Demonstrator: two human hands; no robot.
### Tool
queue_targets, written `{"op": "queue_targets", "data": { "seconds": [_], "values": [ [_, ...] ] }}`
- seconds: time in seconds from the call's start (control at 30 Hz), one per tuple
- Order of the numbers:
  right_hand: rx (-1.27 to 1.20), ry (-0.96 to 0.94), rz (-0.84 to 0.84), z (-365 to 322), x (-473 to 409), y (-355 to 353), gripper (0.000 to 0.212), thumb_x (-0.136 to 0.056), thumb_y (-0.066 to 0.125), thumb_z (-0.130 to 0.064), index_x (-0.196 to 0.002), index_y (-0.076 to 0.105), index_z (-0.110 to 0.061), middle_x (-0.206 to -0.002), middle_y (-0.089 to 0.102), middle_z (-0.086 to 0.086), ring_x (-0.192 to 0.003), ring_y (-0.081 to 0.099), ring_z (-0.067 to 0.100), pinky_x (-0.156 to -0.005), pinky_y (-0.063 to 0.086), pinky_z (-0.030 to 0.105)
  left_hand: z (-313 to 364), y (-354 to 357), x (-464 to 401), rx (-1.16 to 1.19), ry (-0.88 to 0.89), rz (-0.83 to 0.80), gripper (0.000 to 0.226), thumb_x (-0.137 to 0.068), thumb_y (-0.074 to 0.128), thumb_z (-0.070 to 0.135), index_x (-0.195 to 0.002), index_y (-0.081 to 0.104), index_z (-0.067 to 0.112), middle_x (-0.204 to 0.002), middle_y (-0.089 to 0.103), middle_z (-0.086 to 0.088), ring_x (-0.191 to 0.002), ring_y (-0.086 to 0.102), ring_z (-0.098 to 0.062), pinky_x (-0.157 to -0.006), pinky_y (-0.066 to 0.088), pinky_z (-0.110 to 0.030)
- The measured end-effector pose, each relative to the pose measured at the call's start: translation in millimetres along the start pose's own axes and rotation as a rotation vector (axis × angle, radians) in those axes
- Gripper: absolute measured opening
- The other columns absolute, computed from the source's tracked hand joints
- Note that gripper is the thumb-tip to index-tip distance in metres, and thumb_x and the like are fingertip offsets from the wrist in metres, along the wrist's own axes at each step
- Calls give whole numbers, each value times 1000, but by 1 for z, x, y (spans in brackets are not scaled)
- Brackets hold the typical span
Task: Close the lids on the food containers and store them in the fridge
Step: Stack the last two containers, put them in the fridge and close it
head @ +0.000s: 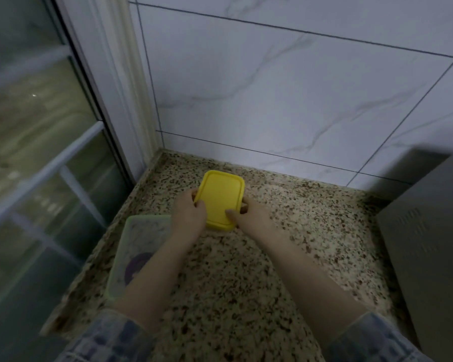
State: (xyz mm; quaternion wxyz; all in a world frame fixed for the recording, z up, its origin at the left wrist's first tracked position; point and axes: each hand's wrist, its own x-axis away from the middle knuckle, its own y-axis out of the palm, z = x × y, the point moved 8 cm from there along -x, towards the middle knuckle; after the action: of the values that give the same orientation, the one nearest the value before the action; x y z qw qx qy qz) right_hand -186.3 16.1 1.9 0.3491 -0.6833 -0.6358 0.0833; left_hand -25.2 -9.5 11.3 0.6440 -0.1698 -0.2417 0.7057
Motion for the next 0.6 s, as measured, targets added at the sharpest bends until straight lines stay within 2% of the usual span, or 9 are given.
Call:
{"op": "queue_targets", "data": {
  "seconds": [0.07, 0.13, 0.23, 0.27, 0.37, 0.47, 0.53, 0.6],
  "values": [
    [-68, -39, -82, -21, 11, 28, 68, -87, 65, -36, -144, 35, -15, -130, 57, 11, -110, 60, 28, -87, 55, 38, -17, -39, 7, 14, -29, 79, 39, -95, 43, 14, -133, 48, 7, -134, 50, -15, -120, 49, -31, -99, 43, -42],
    [-97, -55, -150, -36, 23, 53, 74, -84, 69, -39, -145, 34, -17, -128, 58, 10, -107, 62, 26, -86, 56, 39, -36, -73, 15, 12, -55, 141, 37, -95, 44, 16, -130, 52, 6, -131, 52, -16, -119, 50, -31, -99, 42, -41],
    [-95, -56, -238, -50, 40, 87, 78, -81, 72, -38, -145, 33, -14, -130, 57, 11, -111, 60, 28, -89, 55, 45, -61, -106, 30, -1, -82, 196, 26, -97, 43, 19, -110, 62, 8, -110, 60, -16, -106, 56, -31, -83, 43, -34],
    [-85, -59, -256, -52, 45, 96, 78, -81, 72, -37, -144, 33, -14, -131, 57, 12, -112, 60, 29, -90, 54, 46, -70, -111, 34, -7, -99, 202, 27, -97, 43, 21, -110, 63, 7, -110, 60, -15, -103, 57, -29, -80, 41, -32],
    [-84, -53, -304, -53, 60, 118, 73, -82, 71, -33, -143, 35, -13, -130, 57, 12, -113, 58, 30, -91, 53, 48, -99, -120, 48, -20, -197, 191, 35, -98, 43, 26, -125, 55, 7, -127, 53, -14, -110, 54, -27, -87, 40, -31],
    [-72, -54, -325, -51, 71, 132, 69, -85, 69, -29, -142, 34, -12, -125, 56, 16, -111, 58, 32, -91, 53, 48, -119, -123, 57, -13, -230, 176, 34, -98, 44, 24, -125, 53, 7, -129, 52, -14, -113, 53, -27, -85, 37, -28],
    [-44, -78, -300, -52, 72, 133, 67, -86, 67, -32, -141, 36, -11, -120, 57, 16, -107, 59, 31, -89, 53, 48, -125, -123, 58, 6, -223, 159, 34, -97, 45, 25, -125, 53, 8, -128, 52, -13, -112, 52, -25, -85, 37, -28],
    [-34, -91, -264, -49, 72, 134, 64, -88, 60, -43, -140, 37, -13, -121, 56, 11, -103, 59, 26, -88, 54, 45, -132, -122, 59, 36, -214, 139, 37, -97, 45, 30, -126, 53, 9, -128, 51, -12, -108, 51, -21, -84, 36, -27]
  ]
}}
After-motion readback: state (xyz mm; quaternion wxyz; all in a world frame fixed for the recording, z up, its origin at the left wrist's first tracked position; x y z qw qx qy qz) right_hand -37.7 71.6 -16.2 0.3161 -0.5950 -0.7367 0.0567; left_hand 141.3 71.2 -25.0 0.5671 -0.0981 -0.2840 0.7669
